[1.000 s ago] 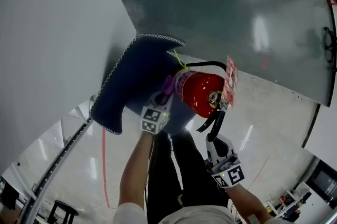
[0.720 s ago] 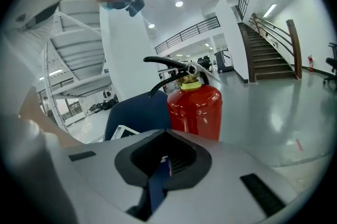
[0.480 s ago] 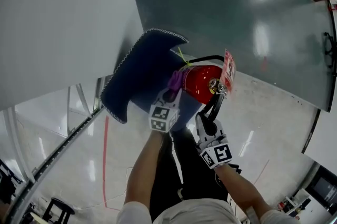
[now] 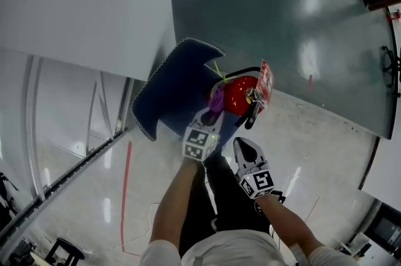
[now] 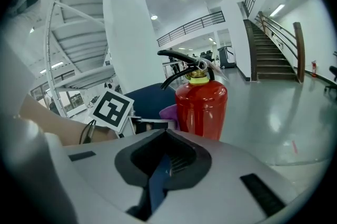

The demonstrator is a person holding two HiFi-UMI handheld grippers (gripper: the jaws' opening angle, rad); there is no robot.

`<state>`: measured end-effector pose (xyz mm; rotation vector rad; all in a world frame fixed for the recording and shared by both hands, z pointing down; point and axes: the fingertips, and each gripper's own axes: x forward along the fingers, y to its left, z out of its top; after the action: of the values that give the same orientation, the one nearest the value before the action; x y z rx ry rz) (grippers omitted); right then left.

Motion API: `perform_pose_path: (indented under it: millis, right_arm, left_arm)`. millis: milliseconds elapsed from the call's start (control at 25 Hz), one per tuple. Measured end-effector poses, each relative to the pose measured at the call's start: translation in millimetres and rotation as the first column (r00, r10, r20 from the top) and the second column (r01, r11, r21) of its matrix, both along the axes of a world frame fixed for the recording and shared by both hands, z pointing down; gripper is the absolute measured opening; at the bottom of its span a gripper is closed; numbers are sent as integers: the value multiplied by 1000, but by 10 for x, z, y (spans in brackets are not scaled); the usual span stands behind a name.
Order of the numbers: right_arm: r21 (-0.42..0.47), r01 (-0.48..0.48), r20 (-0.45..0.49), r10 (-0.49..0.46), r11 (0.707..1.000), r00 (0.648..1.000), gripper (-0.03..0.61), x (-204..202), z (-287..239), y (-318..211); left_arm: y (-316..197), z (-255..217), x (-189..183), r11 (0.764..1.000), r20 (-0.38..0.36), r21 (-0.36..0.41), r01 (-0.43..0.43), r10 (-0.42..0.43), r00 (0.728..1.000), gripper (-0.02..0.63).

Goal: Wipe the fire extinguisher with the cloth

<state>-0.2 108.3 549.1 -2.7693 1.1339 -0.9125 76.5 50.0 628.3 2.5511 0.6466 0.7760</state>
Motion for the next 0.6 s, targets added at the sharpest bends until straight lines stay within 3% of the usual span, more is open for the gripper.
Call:
perform_pose_path:
  millis: [200, 440, 600]
  right_arm:
    - [10, 13, -20, -13, 1000, 1000, 12, -41, -154, -23]
    - [4, 32, -36, -32, 999, 999, 12, -262, -429, -155]
    - [-4, 10, -47, -10, 1000, 999, 12, -214, -596, -98]
  left_arm:
    - [31, -267, 80, 1000, -50, -7, -15, 14, 999, 57]
    - [21, -535, -102, 999, -67, -24, -44, 43, 997, 57]
    - [23, -679, -106, 999, -78, -40, -24, 21, 997, 57]
